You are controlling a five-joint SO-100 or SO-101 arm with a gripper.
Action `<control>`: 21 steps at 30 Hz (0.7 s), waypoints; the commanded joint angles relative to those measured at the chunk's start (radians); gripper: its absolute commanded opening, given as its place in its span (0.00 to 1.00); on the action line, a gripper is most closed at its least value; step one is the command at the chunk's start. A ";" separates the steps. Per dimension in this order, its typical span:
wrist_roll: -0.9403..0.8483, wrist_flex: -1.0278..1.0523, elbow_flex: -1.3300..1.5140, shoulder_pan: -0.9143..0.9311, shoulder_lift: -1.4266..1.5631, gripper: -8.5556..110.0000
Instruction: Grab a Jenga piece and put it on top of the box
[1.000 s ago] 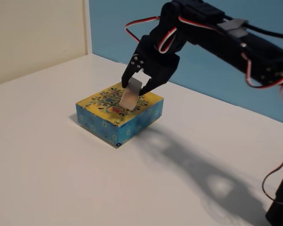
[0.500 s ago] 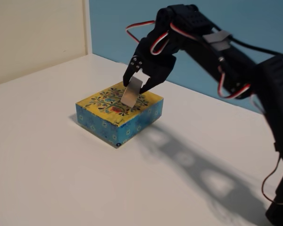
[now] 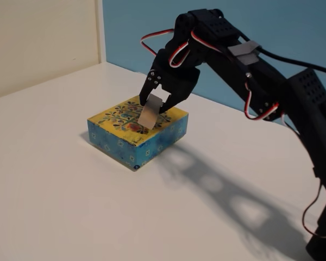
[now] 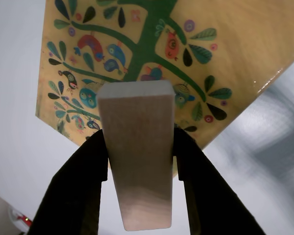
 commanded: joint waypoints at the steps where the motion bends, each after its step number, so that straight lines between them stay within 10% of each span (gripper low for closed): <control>1: -0.006 0.000 -0.044 0.005 0.009 0.22; 21: 0.011 0.032 -0.044 0.023 0.055 0.30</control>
